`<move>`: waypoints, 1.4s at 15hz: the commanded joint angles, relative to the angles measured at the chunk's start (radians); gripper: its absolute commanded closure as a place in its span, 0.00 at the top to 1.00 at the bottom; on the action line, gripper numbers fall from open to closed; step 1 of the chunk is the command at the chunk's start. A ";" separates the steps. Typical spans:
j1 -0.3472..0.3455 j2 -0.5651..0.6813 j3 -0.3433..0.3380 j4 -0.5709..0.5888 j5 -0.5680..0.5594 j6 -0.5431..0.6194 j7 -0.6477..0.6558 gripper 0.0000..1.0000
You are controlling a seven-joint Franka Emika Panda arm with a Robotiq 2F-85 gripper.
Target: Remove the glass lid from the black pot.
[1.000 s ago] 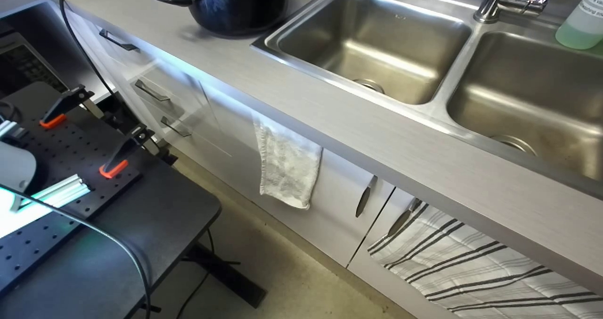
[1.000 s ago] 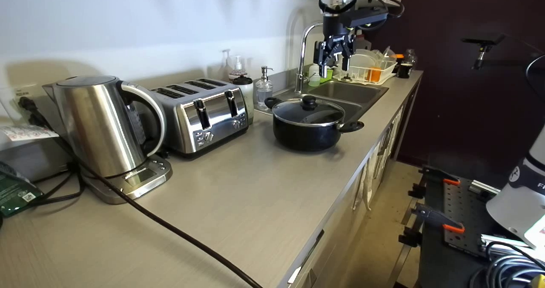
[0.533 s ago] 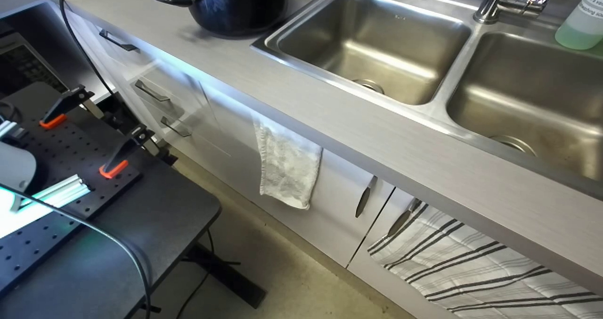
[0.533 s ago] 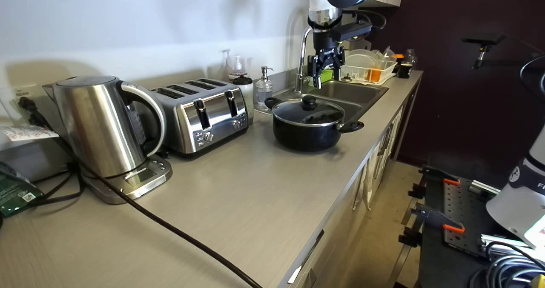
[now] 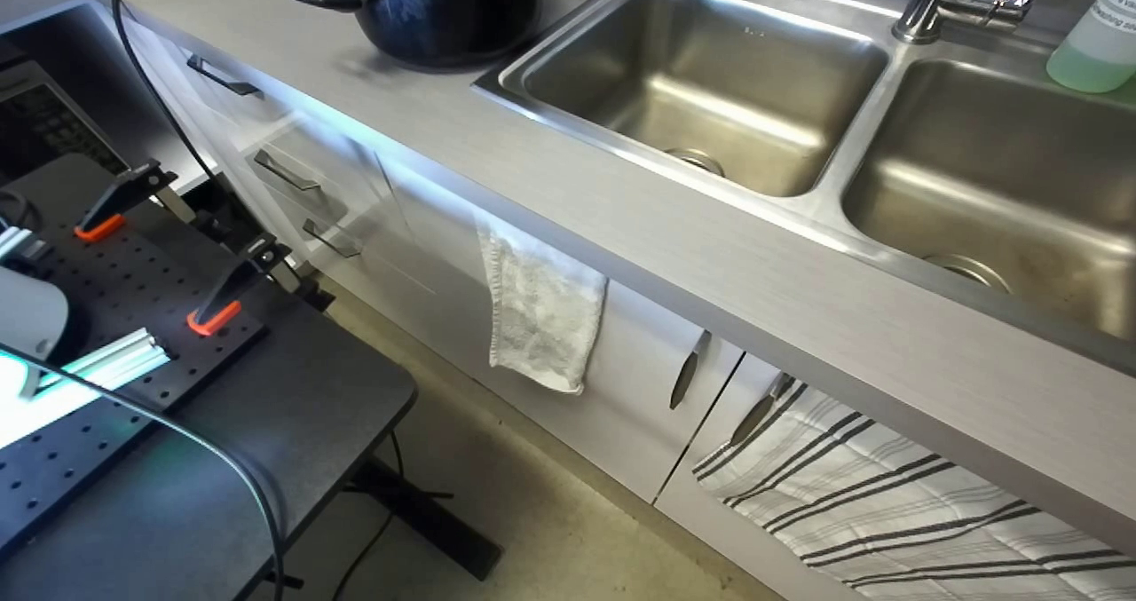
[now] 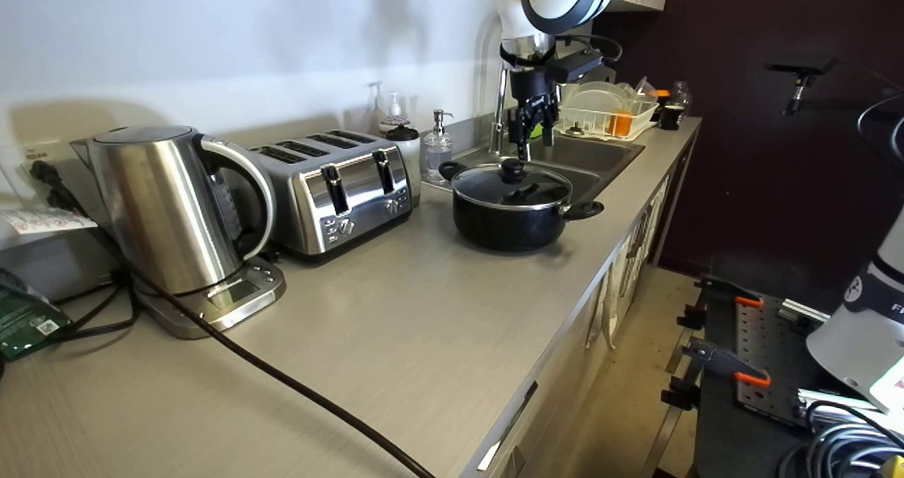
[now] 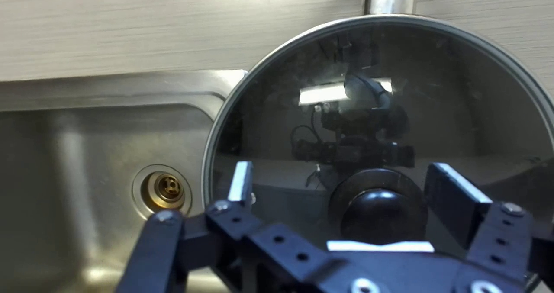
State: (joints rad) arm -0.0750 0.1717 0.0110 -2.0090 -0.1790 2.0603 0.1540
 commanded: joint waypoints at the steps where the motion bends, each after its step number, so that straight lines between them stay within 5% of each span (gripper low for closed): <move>1: 0.027 0.039 -0.019 0.040 -0.025 0.005 -0.071 1.00; 10: 0.038 0.067 -0.016 0.033 -0.017 0.102 -0.160 1.00; 11: 0.038 0.066 -0.016 0.031 -0.015 0.112 -0.168 0.93; 12: 0.038 0.067 -0.016 0.031 -0.014 0.118 -0.175 0.74; 18: 0.037 0.062 -0.015 0.025 -0.007 0.140 -0.206 0.28; 21: 0.037 0.059 -0.015 0.023 -0.003 0.139 -0.212 0.24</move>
State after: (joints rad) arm -0.0446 0.2331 0.0098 -1.9871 -0.1873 2.1805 -0.0258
